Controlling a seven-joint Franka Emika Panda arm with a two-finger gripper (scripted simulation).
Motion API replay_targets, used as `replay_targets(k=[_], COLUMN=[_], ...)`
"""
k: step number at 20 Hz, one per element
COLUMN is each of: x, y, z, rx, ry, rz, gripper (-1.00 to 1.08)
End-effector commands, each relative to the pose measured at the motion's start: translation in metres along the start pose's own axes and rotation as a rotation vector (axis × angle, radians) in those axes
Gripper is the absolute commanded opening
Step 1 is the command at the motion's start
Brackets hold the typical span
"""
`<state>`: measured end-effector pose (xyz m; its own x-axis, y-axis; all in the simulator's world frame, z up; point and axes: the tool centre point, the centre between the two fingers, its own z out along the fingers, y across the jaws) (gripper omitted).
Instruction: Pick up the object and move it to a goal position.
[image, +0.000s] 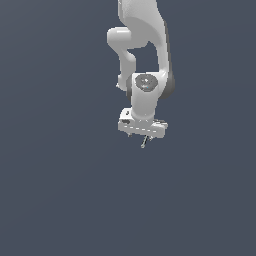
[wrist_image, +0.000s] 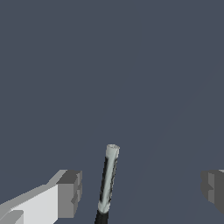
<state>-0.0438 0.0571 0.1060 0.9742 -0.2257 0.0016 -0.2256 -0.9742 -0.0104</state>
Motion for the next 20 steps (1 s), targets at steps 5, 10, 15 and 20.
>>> replay_targets(k=[5, 10, 15, 20], x=[-0.034, -0.052, -0.061, -0.062], y=[-0.017, -0.024, -0.027, -0.028], z=[0.027, 0.039, 0.045, 0.046], rx=[-0.006, -0.009, -0.010, -0.010], ry=[-0.001, -0.001, -0.001, -0.001], rz=[0.087, 0.129, 0.151, 0.152], gripper=[1.00, 1.00, 1.00, 1.00])
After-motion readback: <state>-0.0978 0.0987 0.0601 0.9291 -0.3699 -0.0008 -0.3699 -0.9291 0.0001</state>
